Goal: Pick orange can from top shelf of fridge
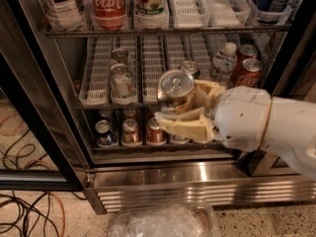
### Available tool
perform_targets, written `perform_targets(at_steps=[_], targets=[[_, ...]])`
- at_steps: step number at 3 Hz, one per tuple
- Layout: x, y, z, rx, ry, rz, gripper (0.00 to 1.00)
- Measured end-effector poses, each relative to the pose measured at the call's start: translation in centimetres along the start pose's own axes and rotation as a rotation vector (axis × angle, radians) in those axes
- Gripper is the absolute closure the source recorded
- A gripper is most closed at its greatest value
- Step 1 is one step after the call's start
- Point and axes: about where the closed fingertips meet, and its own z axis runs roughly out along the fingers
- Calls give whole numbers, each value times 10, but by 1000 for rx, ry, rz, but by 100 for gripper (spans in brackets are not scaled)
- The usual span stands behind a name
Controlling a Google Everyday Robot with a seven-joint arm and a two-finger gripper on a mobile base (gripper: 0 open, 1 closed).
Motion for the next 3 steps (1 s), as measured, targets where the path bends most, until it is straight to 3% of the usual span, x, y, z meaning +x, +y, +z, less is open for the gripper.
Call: perform_targets(at_steps=[2, 3], targets=[[37, 86, 13, -251, 8, 53, 100], [37, 86, 13, -251, 8, 53, 100]])
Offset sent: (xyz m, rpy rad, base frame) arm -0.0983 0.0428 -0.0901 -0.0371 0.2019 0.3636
